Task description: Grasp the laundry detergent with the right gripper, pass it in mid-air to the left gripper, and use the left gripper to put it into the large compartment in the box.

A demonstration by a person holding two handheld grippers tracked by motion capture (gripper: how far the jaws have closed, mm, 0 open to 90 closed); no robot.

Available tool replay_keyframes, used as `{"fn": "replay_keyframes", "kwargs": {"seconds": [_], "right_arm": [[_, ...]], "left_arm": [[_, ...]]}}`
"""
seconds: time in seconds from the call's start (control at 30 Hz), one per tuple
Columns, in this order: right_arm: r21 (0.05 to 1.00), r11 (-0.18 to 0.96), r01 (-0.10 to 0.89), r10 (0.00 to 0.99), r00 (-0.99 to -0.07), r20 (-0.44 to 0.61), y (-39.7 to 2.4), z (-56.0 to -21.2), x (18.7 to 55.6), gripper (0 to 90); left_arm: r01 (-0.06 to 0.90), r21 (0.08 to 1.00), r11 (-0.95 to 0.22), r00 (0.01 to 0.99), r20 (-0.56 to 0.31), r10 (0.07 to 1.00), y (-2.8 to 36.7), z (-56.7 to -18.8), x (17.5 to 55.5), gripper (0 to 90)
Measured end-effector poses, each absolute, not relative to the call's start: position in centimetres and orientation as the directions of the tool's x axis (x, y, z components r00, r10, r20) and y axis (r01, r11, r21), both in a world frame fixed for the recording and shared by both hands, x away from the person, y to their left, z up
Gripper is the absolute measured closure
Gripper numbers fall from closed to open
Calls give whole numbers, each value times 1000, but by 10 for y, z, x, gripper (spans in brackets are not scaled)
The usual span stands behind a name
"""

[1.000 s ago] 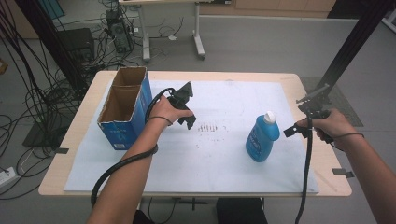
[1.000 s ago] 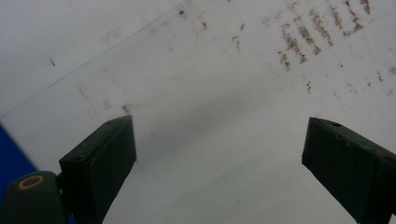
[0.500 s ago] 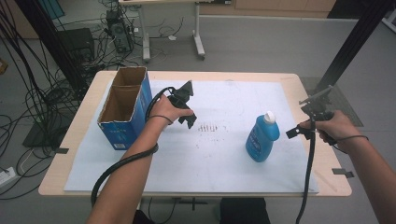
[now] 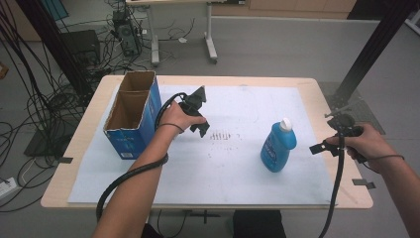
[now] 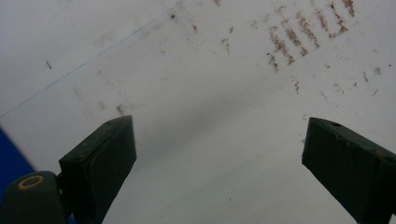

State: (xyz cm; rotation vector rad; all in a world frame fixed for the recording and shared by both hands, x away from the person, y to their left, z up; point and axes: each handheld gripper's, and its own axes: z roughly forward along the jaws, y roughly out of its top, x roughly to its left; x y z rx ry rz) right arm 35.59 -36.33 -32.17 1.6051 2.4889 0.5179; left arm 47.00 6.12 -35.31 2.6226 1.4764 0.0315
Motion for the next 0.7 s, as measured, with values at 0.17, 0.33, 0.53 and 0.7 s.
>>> {"fn": "replay_keyframes", "kwargs": {"seconds": [0.17, 0.33, 0.53, 0.7], "right_arm": [[355, 383, 853, 899, -433, 71, -362, -324, 349, 66], [357, 392, 848, 893, -443, 71, -361, -327, 340, 67], [356, 393, 848, 891, -447, 81, -360, -334, 328, 67], [362, 390, 847, 889, -449, 94, -359, -338, 319, 67]], "left_arm": [[850, 122, -513, 521, -43, 853, 60, -355, 471, 103], [850, 121, -512, 520, -44, 853, 61, -355, 472, 103], [852, 128, -508, 517, -49, 854, 60, -354, 471, 103], [851, 127, -510, 520, -58, 852, 58, -355, 471, 103]]}}
